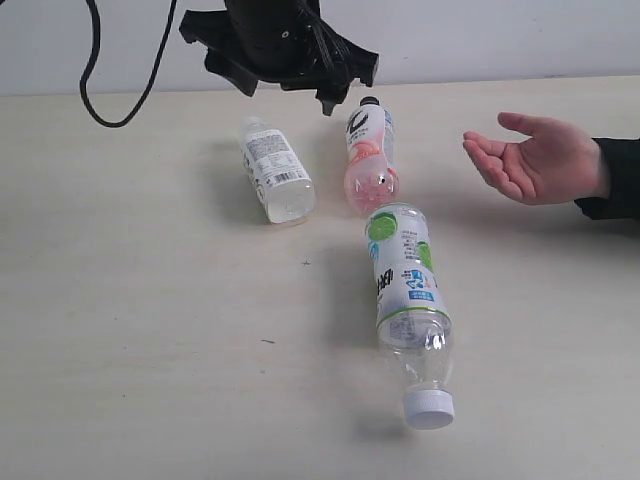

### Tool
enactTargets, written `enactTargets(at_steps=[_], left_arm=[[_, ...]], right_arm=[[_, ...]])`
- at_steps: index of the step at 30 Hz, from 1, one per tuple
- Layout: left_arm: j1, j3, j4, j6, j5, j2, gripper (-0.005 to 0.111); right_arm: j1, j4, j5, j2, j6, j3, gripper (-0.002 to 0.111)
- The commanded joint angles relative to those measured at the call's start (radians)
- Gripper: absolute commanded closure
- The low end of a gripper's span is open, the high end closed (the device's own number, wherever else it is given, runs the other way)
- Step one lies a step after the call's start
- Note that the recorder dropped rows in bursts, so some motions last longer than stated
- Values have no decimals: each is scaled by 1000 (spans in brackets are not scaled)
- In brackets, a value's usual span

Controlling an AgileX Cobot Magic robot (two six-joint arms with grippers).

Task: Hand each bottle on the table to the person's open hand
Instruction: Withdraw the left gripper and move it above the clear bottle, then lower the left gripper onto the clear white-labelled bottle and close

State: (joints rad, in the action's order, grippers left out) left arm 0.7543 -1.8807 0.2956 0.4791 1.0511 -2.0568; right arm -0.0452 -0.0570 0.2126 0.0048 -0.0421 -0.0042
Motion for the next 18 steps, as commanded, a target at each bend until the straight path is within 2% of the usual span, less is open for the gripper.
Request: enactTargets(at_steps=[1, 8, 14, 18], left_arm=[[3, 4, 0, 0, -17, 3, 30], [-46, 4, 3, 149, -34, 3, 23], [-98, 4, -160, 157, -114, -2, 20], [-116, 4, -173, 235, -170, -36, 20]], right_arm=[[-2, 5, -13, -5, -9, 4, 108], [-2, 5, -13, -5, -9, 4, 108], [-2, 5, -13, -5, -9, 4, 108], [-2, 3, -13, -5, -9, 4, 108]])
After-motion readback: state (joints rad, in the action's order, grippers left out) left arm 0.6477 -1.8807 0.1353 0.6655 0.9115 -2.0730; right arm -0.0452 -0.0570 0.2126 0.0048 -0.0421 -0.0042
